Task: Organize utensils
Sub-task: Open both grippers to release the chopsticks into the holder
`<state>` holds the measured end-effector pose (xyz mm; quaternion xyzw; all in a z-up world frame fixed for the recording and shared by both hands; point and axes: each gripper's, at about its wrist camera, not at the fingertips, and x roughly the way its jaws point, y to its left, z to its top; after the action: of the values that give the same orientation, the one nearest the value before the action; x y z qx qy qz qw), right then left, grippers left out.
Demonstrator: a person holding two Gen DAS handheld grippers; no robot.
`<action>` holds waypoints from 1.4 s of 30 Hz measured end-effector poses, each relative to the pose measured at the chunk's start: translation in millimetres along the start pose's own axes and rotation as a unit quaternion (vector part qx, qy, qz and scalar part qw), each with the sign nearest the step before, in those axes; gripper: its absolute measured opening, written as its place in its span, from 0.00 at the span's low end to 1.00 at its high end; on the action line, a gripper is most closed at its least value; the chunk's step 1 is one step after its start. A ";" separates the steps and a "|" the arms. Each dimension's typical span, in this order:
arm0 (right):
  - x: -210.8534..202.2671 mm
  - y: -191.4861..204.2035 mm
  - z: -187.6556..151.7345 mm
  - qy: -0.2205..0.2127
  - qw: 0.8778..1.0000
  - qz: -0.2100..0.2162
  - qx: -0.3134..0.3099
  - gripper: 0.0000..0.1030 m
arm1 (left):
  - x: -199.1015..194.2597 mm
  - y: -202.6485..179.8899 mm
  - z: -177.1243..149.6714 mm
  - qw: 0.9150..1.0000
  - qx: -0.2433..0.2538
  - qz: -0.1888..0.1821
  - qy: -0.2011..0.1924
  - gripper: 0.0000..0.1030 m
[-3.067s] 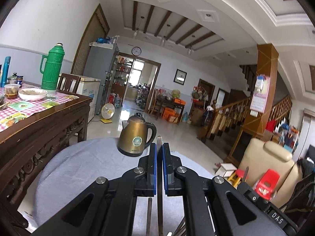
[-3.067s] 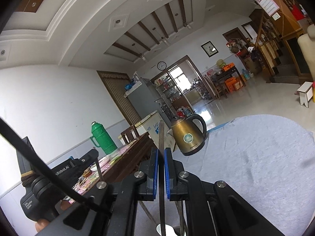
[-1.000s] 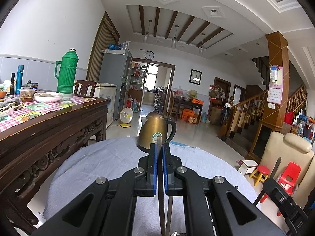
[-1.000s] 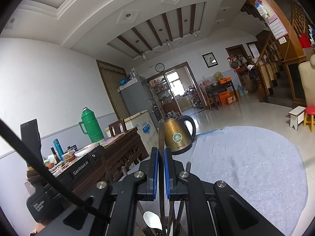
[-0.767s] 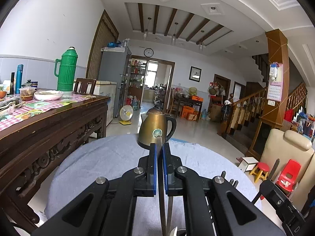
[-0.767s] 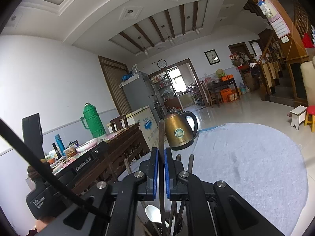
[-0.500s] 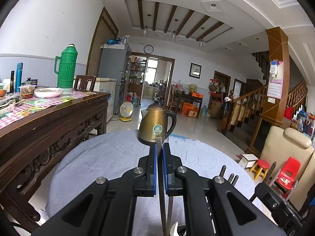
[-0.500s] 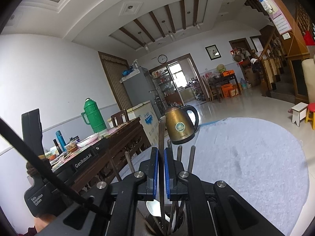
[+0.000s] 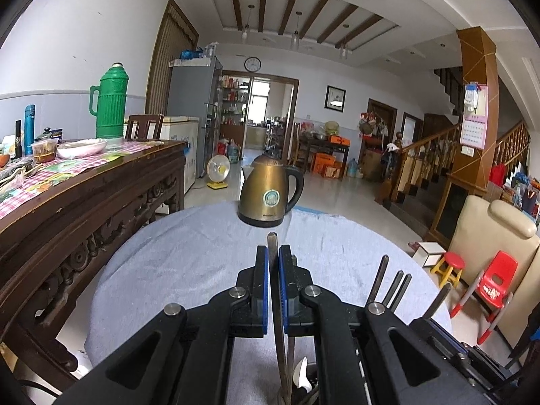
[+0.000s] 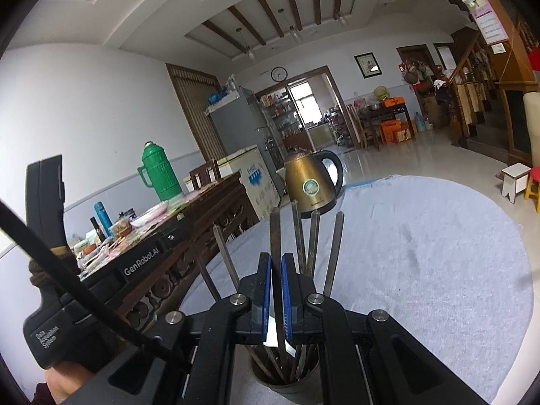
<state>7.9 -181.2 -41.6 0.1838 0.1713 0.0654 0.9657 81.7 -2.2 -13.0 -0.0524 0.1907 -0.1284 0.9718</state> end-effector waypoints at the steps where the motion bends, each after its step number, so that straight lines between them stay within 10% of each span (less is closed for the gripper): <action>1: 1.1 0.8 -0.7 0.003 1.000 0.001 0.000 0.07 | 0.0 0.1 -0.9 1.000 0.001 0.000 0.003 0.06; 25: 2.3 -1.4 -3.5 0.038 0.999 0.008 0.033 0.11 | -0.6 -4.9 -9.2 0.997 0.020 0.011 0.075 0.10; 30: -6.4 -5.8 -0.2 0.026 0.999 0.006 0.043 0.31 | -10.5 -2.2 -6.2 0.997 0.014 0.015 0.069 0.53; 42: -28.7 -6.4 4.7 0.021 0.999 -0.005 0.047 0.43 | -36.8 -3.6 0.5 0.997 0.024 0.028 0.070 0.77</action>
<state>-16.8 -194.1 -31.1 0.2266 0.1953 0.0565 0.9525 48.2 4.3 1.1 -0.0143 0.2561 -0.1095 0.9603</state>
